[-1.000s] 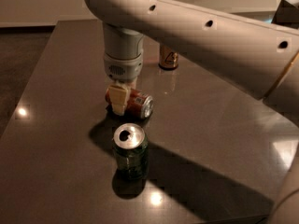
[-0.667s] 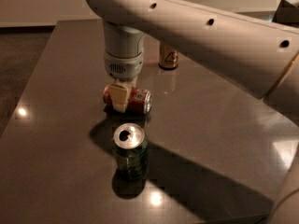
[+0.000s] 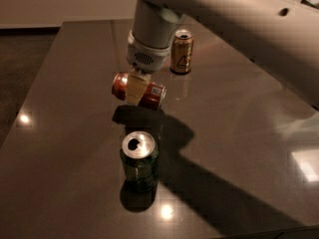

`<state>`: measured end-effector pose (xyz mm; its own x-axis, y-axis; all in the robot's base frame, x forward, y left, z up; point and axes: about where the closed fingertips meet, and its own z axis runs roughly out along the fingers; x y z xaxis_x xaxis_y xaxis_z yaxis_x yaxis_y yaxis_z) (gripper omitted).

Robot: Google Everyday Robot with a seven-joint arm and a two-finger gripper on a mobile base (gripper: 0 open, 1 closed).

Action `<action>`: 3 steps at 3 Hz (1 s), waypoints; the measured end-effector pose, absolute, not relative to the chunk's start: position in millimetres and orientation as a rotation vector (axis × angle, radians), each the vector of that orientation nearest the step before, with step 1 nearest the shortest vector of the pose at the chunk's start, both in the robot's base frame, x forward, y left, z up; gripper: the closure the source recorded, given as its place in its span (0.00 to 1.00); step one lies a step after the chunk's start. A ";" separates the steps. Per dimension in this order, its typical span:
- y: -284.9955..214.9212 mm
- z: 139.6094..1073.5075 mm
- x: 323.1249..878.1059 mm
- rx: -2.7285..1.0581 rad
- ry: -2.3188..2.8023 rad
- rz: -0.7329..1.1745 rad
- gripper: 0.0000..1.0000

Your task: Place coke can upright

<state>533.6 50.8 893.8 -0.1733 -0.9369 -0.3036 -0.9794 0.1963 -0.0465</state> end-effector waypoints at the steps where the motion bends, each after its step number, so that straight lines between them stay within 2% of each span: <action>1: 40.9 910.9 536.8 -1.764 2.063 0.354 1.00; 3: 27.0 922.3 535.8 -1.552 1.786 0.606 1.00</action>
Offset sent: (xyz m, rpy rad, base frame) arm 0.0051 -0.0373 0.0390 0.6489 -0.1599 0.0426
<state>535.8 27.0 922.3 -0.0529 -0.6606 -0.7489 -0.9799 0.1789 -0.0885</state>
